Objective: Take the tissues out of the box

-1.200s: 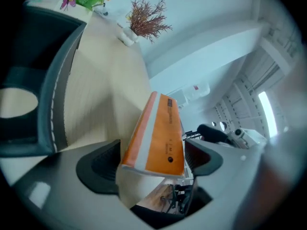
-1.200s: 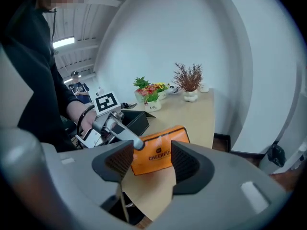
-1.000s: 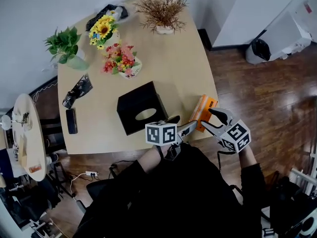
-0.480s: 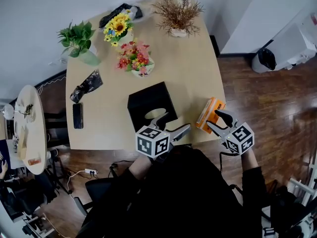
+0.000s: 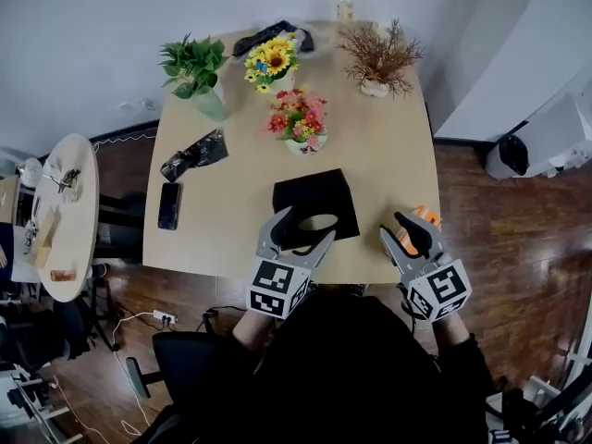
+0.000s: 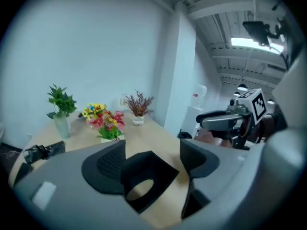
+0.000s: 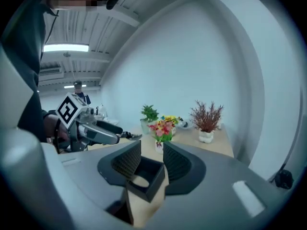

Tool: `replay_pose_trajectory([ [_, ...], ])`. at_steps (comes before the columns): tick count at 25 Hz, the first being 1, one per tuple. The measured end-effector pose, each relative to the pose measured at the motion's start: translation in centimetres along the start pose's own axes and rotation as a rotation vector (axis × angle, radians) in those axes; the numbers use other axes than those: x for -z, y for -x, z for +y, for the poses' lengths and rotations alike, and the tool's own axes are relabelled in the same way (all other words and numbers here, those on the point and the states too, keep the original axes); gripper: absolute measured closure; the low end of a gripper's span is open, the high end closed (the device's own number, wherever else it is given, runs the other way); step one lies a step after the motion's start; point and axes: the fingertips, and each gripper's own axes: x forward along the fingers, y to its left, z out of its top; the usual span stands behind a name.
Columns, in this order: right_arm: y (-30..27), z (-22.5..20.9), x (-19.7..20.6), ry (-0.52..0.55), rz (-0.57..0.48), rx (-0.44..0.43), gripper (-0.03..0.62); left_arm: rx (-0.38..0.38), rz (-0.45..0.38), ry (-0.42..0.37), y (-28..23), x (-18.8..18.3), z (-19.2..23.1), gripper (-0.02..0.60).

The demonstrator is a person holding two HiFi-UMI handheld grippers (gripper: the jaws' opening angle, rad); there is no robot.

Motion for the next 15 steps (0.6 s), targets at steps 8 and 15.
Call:
replay_pose_trajectory([
  [8, -0.2, 1.5, -8.2, 0.131, -0.267, 0.177, 0.594, -0.191, -0.300, -0.088, 7.3, -4.5, 3.0, 0.364],
  [15, -0.3, 1.5, -8.6, 0.144, -0.286, 0.166, 0.594, -0.226, -0.418, -0.113, 9.2, -6.3, 2.7, 0.408],
])
